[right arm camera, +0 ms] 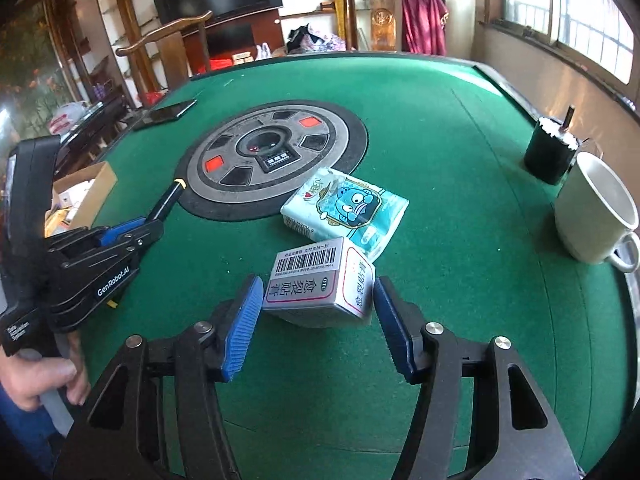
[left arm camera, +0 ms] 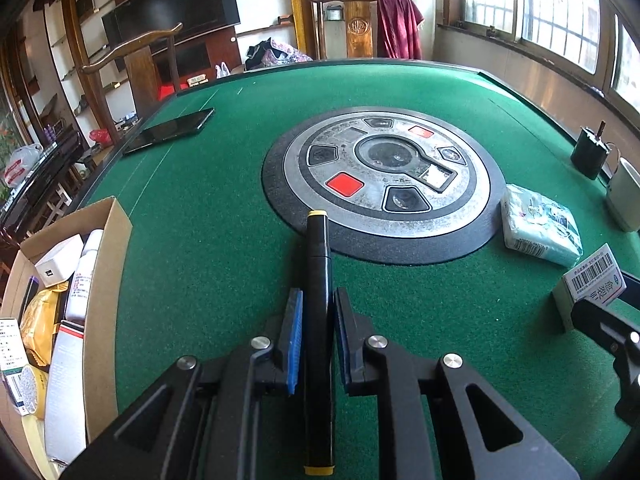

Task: Organize objects
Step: 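Lift the marker and barcode box off the table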

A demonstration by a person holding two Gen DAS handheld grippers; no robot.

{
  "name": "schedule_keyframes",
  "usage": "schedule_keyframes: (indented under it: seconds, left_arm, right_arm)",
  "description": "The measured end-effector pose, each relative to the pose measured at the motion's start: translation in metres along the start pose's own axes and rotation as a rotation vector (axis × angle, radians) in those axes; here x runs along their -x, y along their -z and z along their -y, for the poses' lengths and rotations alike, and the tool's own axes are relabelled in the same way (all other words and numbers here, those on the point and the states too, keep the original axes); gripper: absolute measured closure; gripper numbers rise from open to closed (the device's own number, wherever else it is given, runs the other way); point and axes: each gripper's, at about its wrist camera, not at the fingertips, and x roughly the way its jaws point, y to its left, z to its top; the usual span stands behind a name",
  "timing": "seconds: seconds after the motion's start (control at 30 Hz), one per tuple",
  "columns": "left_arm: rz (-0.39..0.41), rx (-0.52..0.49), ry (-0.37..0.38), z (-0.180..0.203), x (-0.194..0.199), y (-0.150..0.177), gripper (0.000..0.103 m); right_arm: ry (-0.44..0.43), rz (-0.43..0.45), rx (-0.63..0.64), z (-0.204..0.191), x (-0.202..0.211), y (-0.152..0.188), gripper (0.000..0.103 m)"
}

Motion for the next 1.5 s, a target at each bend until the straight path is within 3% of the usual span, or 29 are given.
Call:
schedule_keyframes:
  seconds: [0.17, 0.4, 1.07, 1.5]
  left_arm:
    - [0.0, -0.002, -0.003, 0.0, 0.0, 0.0, 0.088]
    - [0.0, 0.007, 0.007, -0.001, 0.0, 0.0, 0.088]
    - [0.005, 0.029, 0.029, -0.006, 0.004, 0.002, 0.09]
    - [0.067, 0.027, 0.011, -0.006, 0.015, 0.002, 0.09]
  right_arm:
    - [0.026, 0.014, 0.037, -0.013, 0.001, 0.002, 0.045]
    - [-0.091, 0.045, -0.032, -0.004, 0.001, 0.004, 0.047]
    - [-0.105, 0.062, -0.05, -0.003, 0.003, 0.002, 0.047]
    - [-0.112, 0.078, -0.067, 0.0, 0.007, 0.002, 0.047]
